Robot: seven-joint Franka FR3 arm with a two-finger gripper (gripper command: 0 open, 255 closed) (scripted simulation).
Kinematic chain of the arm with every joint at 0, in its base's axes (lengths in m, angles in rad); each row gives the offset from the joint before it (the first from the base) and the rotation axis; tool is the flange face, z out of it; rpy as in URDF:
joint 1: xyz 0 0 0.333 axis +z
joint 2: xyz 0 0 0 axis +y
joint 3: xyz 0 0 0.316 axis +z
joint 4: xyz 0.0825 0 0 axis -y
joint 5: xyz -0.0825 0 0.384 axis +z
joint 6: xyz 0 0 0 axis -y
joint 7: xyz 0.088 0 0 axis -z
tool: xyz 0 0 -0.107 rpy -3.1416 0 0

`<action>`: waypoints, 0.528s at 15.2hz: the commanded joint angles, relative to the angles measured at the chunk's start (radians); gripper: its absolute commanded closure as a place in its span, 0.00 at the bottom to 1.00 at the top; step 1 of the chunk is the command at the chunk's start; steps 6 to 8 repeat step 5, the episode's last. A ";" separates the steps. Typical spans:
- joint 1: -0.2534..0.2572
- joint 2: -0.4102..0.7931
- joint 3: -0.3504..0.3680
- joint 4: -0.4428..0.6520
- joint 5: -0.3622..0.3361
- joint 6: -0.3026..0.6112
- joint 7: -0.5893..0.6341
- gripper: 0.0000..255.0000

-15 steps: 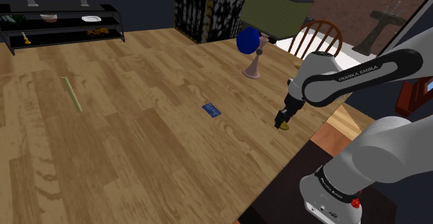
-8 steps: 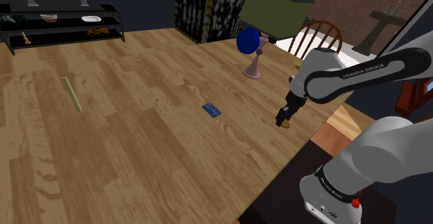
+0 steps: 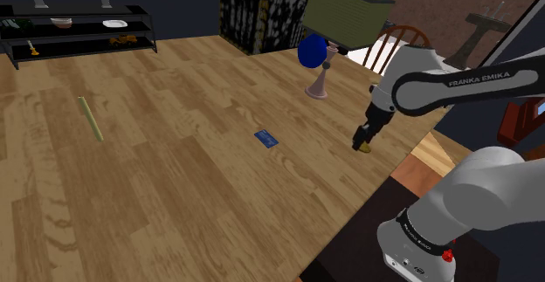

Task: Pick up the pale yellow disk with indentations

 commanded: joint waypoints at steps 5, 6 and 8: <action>0.000 -0.057 0.011 0.030 0.008 -0.088 0.001 1.00; 0.000 -0.057 0.011 0.030 0.008 -0.088 0.001 1.00; 0.000 -0.057 0.011 0.030 0.008 -0.088 0.001 1.00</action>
